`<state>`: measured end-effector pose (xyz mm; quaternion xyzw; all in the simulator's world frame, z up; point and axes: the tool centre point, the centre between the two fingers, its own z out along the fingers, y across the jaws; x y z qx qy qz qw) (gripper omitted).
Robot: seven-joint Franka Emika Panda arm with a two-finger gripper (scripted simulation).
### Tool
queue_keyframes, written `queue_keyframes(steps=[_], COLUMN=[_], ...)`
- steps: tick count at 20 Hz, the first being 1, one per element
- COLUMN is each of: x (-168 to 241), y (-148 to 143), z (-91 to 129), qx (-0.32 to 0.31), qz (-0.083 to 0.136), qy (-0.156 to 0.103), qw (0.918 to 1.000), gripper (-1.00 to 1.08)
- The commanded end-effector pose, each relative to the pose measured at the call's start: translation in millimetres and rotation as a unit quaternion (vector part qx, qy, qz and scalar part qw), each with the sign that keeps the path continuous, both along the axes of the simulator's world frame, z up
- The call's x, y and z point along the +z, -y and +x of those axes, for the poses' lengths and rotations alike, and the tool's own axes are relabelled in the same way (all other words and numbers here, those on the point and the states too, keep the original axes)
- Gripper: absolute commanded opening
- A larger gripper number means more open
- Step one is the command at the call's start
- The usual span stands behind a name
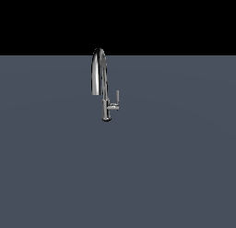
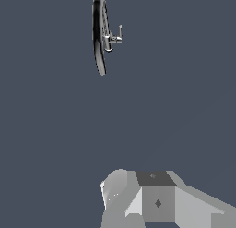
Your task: Turn on the faucet by rotating a designated handle.
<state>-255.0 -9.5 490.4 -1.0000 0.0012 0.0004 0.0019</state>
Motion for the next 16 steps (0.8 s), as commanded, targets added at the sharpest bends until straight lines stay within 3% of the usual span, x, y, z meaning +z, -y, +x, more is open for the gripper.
queue_keyframes(steps=[1, 9, 16], x=[0, -2, -8], y=[0, -2, -6], z=[0, 9, 32], qx=[0.0, -0.01, -0.037], qz=[0.0, 0.01, 0.036], qy=[0.0, -0.01, -0.036], qw=[1.0, 0.9998, 0.998], gripper=[-1.0, -1.0, -1.0])
